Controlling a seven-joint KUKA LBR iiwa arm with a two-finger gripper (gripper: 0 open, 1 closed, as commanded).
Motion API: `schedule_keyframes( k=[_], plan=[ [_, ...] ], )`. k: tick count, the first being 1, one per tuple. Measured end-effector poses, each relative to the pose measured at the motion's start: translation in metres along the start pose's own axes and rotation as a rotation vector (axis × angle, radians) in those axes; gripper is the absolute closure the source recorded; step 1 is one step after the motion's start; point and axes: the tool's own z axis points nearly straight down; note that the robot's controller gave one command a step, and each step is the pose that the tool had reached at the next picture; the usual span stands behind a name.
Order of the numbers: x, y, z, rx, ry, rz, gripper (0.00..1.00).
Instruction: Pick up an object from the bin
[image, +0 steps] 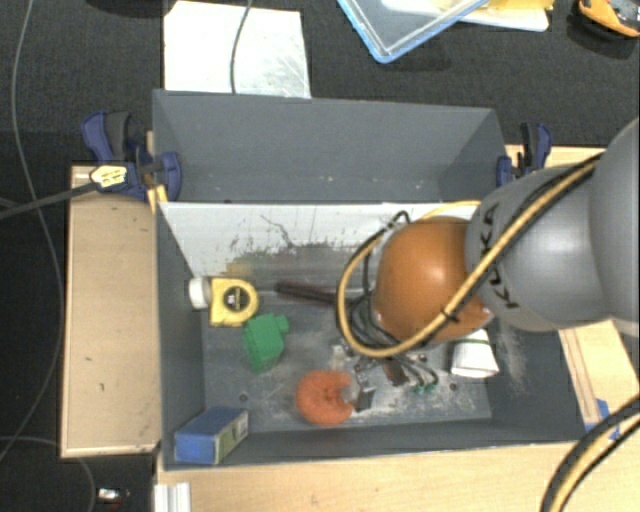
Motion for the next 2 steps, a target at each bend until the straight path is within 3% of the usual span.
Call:
schedule_keyframes(
  k=[1, 2],
  plan=[
    [-0.009, 0.029, 0.014, 0.0, -0.004, -0.361, 1.0],
    [-0.005, 0.005, -0.025, 0.002, -0.004, -0.31, 1.0]
  ],
)
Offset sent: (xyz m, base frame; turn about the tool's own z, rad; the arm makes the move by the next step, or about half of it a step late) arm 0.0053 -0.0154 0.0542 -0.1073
